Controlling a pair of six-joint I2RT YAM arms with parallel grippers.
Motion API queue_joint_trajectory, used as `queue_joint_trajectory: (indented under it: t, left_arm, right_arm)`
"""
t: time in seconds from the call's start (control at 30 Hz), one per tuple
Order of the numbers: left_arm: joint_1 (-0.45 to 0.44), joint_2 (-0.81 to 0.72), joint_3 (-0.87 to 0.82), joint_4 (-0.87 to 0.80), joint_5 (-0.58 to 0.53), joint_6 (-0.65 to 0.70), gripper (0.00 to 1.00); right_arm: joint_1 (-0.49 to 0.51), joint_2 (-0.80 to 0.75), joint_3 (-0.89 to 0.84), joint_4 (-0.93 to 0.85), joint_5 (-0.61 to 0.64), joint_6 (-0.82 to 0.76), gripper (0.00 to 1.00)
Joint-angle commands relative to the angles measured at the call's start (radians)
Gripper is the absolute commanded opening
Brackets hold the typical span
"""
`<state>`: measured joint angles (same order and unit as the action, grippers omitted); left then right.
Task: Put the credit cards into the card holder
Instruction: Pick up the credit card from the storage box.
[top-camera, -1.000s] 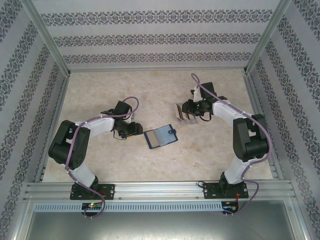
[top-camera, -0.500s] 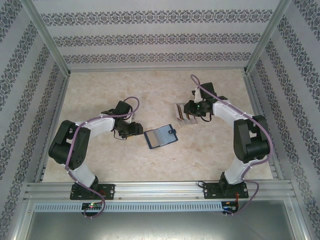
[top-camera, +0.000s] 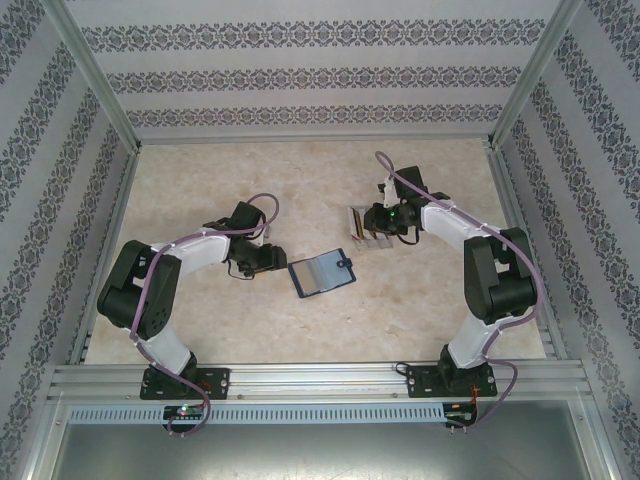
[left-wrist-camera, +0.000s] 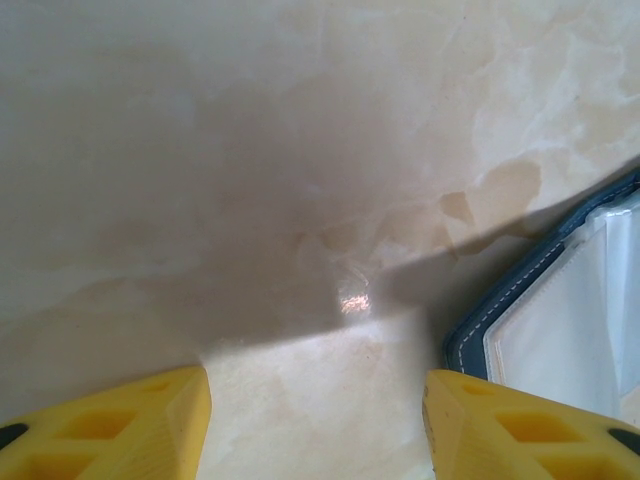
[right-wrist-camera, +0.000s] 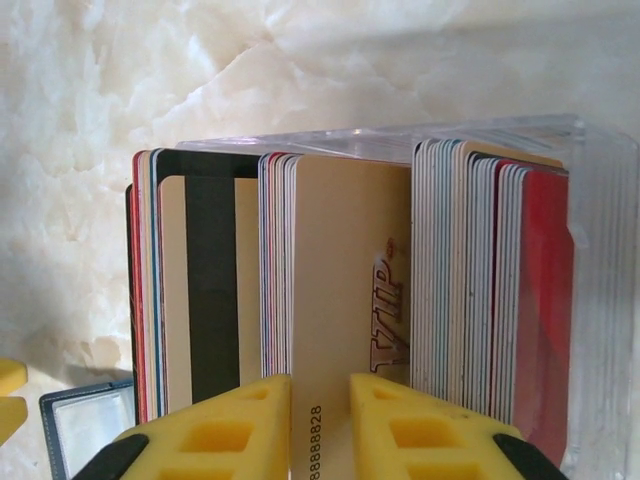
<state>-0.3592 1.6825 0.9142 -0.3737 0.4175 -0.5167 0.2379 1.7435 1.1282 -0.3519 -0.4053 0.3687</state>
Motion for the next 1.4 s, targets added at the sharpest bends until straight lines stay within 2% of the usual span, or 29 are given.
queue_joint_trajectory:
  t: [0.0, 0.3, 0.83, 0.97, 1.1, 1.23, 1.37]
  left_arm:
    - [-0.029, 0.018, 0.002, 0.036, 0.05, -0.014, 0.59]
    - [-0.029, 0.032, 0.006, 0.046, 0.064, -0.019, 0.59]
    - [-0.032, 0.016, 0.009, 0.019, 0.058, -0.011, 0.59]
    - [-0.038, -0.027, 0.003, -0.025, 0.094, -0.013, 0.59]
    - [-0.073, -0.083, 0.003, -0.114, 0.087, 0.016, 0.6]
    - [-0.097, -0.123, -0.024, -0.128, 0.094, 0.01, 0.6]
    - [-0.112, -0.109, -0.035, -0.101, 0.101, 0.004, 0.61]
  right_arm:
    - [-0.004, -0.018, -0.005, 0.016, -0.044, 0.005, 0.21]
    - [-0.006, -0.024, -0.013, 0.028, -0.058, 0.008, 0.12]
    - [0.001, -0.098, -0.018, -0.044, 0.1, -0.026, 0.01]
    - [0.009, -0.169, -0.042, -0.084, 0.188, -0.05, 0.0]
    - [0.008, -0.33, -0.13, -0.104, 0.261, -0.079, 0.0]
    - [0.031, -0.474, -0.207, -0.106, 0.108, -0.13, 0.0]
    - [0.118, -0.518, -0.258, -0.085, -0.01, -0.126, 0.0]
